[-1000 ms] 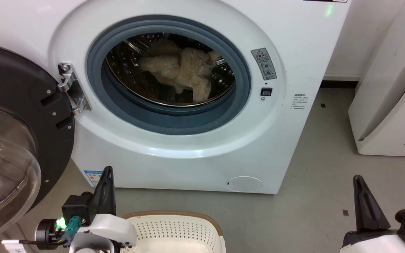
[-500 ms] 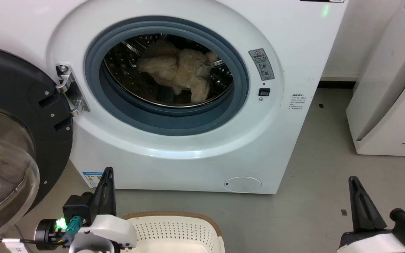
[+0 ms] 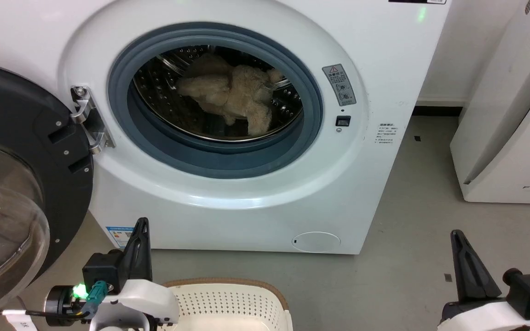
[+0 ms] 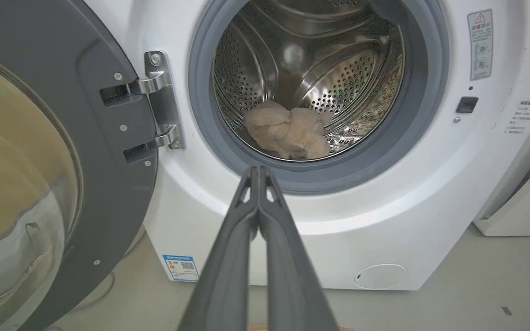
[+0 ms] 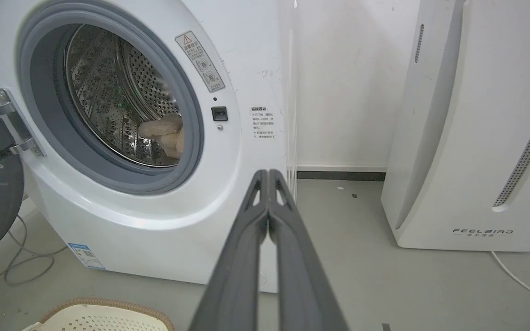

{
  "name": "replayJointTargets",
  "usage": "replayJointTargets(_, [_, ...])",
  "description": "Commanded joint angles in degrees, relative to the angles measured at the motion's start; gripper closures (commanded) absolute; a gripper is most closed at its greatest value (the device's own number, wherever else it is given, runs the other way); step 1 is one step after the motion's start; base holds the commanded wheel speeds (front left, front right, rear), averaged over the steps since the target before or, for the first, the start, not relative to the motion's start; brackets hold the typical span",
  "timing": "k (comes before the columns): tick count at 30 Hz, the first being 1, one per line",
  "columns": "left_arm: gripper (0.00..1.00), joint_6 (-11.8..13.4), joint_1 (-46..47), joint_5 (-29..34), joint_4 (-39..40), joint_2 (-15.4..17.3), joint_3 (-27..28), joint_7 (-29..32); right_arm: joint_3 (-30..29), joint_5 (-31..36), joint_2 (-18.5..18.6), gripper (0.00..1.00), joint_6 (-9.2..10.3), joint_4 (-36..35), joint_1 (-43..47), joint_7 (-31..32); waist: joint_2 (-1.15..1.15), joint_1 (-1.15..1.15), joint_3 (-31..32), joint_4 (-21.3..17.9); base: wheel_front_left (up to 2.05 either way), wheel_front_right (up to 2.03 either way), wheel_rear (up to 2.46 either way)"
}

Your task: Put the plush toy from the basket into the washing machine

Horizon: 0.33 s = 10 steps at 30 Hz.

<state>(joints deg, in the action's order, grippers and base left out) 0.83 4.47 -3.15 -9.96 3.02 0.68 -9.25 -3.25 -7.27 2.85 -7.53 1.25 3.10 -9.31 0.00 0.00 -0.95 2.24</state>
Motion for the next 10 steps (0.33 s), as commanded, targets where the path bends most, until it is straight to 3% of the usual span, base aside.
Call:
replayJointTargets(1, [1.0, -0.31, -0.95, 0.29, 0.62, -0.03, -0.09, 0.25, 0.17, 0.69, 0.01, 1.0, 0.02, -0.33, -0.81, 0.27, 0.0, 0.0, 0.02, -0.04, 0.0, 0.0, 0.0])
replayJointTargets(10, [1.0, -0.37, -1.36, 0.62, 1.71, -0.04, -0.15, 1.31, 0.53, 1.46, 0.01, 1.0, 0.02, -0.43, -1.08, 1.33, 0.0, 0.0, 0.12, -0.3, 0.0, 0.0, 0.0])
